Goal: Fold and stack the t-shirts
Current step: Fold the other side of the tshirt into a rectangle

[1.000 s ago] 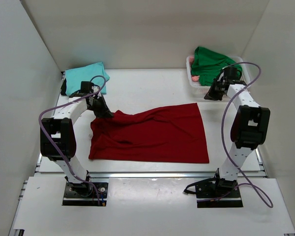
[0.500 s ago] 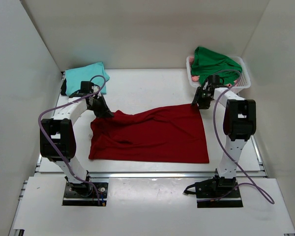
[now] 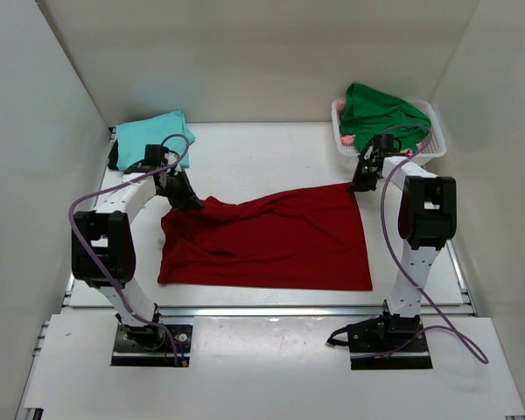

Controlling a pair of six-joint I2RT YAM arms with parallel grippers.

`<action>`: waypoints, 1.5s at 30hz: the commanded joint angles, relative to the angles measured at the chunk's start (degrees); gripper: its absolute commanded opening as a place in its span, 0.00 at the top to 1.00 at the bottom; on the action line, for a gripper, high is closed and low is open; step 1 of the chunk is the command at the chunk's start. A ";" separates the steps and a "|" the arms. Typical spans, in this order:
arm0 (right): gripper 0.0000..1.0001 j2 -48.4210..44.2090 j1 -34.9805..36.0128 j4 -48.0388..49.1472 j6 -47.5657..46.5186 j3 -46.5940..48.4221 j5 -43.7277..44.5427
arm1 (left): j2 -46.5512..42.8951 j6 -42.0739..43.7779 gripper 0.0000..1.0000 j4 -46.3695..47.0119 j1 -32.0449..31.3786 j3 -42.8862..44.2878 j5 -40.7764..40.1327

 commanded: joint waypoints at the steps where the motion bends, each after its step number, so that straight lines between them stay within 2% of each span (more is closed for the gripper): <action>1: 1.00 -1.90 -1.82 1.55 -0.80 1.47 0.31 | -2.79 -0.64 1.00 1.29 -0.97 -0.02 1.06; 2: 1.00 -1.99 -2.17 1.64 -0.80 1.55 -0.03 | -2.53 -0.64 1.00 1.29 -0.89 -0.02 1.06; 4: 0.85 -1.47 -2.61 2.17 -0.27 1.20 -1.09 | -2.70 -0.30 1.00 1.20 -0.89 -0.02 1.23; 7: 0.73 -0.33 -2.62 2.08 -0.09 1.55 -1.35 | -2.61 -0.47 1.00 1.11 -0.88 -0.02 1.15; 11: 0.70 0.63 -1.74 2.26 -0.18 2.52 -0.12 | -2.96 -0.47 1.00 0.85 -0.62 -0.28 0.88; 20: 0.60 2.75 -0.86 2.69 0.25 3.67 -3.20 | -2.62 -0.38 1.00 0.67 -0.36 -0.28 0.79; 23: 0.67 3.19 -0.77 1.99 -0.09 4.01 -4.95 | -2.61 -0.47 1.00 0.93 -0.10 -0.55 1.23; 24: 0.83 3.19 -0.94 2.25 -0.01 3.67 -4.78 | -2.70 -0.56 1.00 1.02 -0.27 -0.46 1.15; 26: 1.00 2.49 -1.03 2.26 -0.18 3.49 -4.87 | -2.35 -0.64 1.00 1.02 -0.44 -0.90 1.24; 36: 1.00 -5.50 -5.51 2.78 -0.97 2.43 -8.73 | -4.10 0.50 1.00 -0.20 0.79 0.95 2.29; 45: 1.00 -15.96 -9.46 7.17 -0.71 -10.48 -14.44 | -10.60 0.67 1.00 -0.38 1.58 -5.37 3.52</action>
